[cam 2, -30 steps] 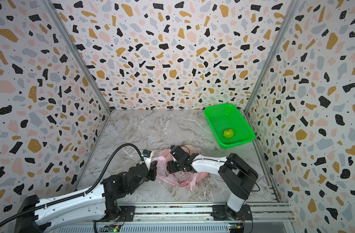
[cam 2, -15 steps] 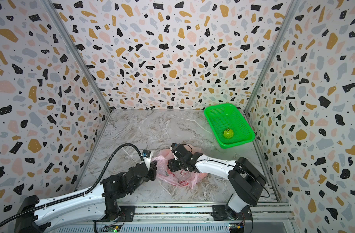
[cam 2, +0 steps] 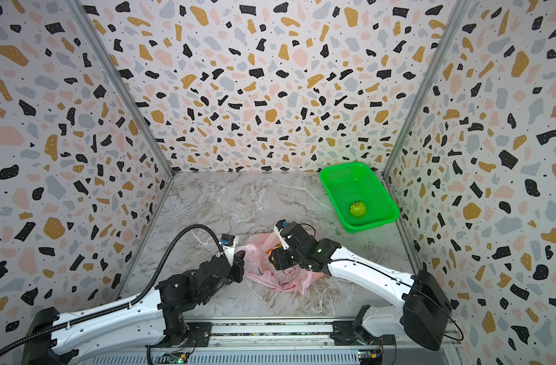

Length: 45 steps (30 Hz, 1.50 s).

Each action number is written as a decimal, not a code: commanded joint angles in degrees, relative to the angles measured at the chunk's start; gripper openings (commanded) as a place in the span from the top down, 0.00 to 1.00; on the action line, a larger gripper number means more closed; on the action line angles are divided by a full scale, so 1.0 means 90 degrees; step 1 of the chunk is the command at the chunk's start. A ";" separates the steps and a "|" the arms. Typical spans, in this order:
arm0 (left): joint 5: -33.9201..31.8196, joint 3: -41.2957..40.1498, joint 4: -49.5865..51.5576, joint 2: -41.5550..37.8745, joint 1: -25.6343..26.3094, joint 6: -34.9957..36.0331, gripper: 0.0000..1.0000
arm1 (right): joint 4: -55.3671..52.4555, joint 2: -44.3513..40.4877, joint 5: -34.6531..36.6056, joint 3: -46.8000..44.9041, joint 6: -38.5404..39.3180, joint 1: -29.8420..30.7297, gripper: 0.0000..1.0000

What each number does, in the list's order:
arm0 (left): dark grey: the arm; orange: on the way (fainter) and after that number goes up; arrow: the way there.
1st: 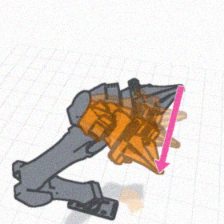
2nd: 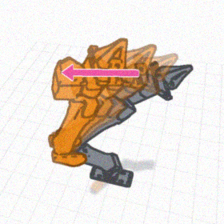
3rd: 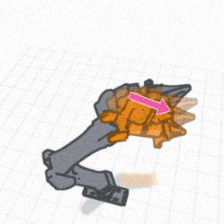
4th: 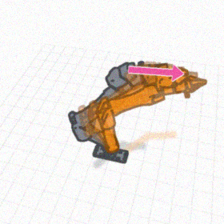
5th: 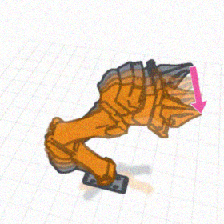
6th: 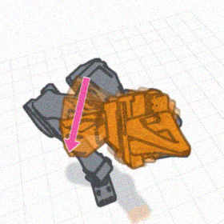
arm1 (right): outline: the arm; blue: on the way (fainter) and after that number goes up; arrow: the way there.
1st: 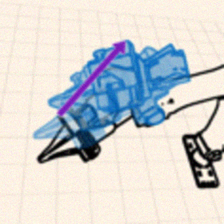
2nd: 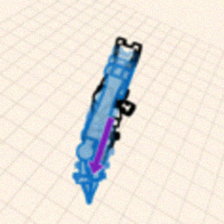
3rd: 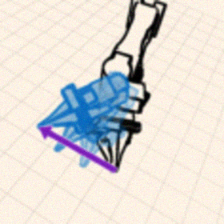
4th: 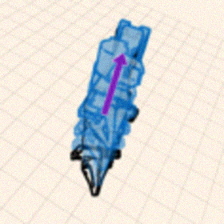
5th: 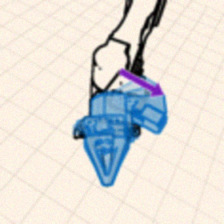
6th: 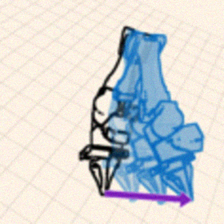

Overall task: Untie the knot of the plastic bag and take out the fruit
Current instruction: Pick up the fruit from the plastic bag, then place the fruit in the basket.

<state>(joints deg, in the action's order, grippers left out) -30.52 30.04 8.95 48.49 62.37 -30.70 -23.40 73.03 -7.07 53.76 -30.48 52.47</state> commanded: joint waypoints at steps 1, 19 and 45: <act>-0.0085 0.0080 -0.0125 -0.0031 0.0019 0.0007 1.00 | -0.0761 -0.0351 0.0031 0.0414 0.0173 -0.0126 0.55; 0.0109 0.0168 -0.0195 0.0202 0.0023 0.0139 1.00 | -0.0391 -0.0167 -0.0675 0.1333 0.1419 -0.3763 0.55; 0.0099 0.0155 -0.0356 0.0176 0.0019 0.0159 1.00 | 0.0802 0.4396 -0.0120 0.4317 0.1606 -0.6243 0.55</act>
<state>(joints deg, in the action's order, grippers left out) -29.58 30.04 8.03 50.22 62.37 -30.44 -14.57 111.24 -10.11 88.25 -17.34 -3.86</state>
